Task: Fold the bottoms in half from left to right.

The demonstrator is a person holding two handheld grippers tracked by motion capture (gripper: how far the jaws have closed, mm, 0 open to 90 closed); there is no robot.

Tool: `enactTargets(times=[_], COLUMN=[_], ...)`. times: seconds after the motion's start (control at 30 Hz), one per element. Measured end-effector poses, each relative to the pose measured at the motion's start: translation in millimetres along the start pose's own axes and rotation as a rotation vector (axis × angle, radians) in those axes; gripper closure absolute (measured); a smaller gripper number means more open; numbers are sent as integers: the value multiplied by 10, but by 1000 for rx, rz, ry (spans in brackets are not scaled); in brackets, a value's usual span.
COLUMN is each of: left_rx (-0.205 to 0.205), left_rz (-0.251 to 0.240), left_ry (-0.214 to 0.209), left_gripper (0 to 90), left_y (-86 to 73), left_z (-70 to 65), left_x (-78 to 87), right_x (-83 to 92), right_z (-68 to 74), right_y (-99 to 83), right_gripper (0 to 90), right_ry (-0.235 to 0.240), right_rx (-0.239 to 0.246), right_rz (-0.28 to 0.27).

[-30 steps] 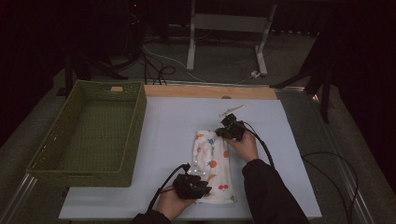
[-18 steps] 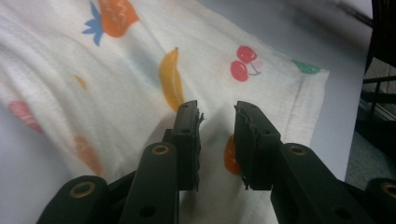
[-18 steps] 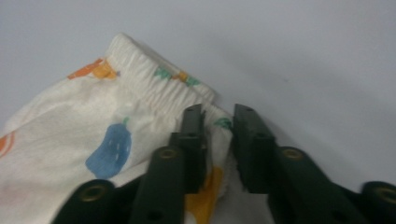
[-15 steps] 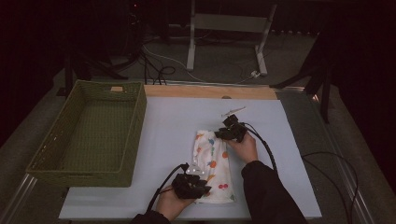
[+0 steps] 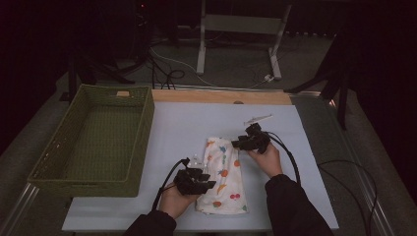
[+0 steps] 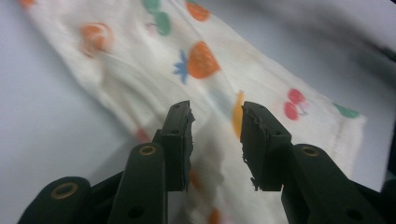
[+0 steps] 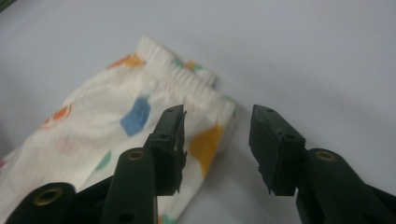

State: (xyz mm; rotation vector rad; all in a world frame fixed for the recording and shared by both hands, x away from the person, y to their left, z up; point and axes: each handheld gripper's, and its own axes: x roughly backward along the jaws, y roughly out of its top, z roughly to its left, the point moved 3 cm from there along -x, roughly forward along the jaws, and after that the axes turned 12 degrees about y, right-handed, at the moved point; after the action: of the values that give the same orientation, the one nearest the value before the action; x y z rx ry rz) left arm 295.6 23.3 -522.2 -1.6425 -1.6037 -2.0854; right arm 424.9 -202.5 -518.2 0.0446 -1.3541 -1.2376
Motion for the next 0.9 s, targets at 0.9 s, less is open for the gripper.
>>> enactTargets(times=[0.9], left_rx=[97], left_rz=[-4], left_ry=[104], left_gripper=[580], left_y=[262], left_z=[405], left_x=[-226], right_x=[113], right_z=[57], right_y=[-265], right_gripper=[458], right_ry=[23], right_rx=[-9], right_rz=[-19])
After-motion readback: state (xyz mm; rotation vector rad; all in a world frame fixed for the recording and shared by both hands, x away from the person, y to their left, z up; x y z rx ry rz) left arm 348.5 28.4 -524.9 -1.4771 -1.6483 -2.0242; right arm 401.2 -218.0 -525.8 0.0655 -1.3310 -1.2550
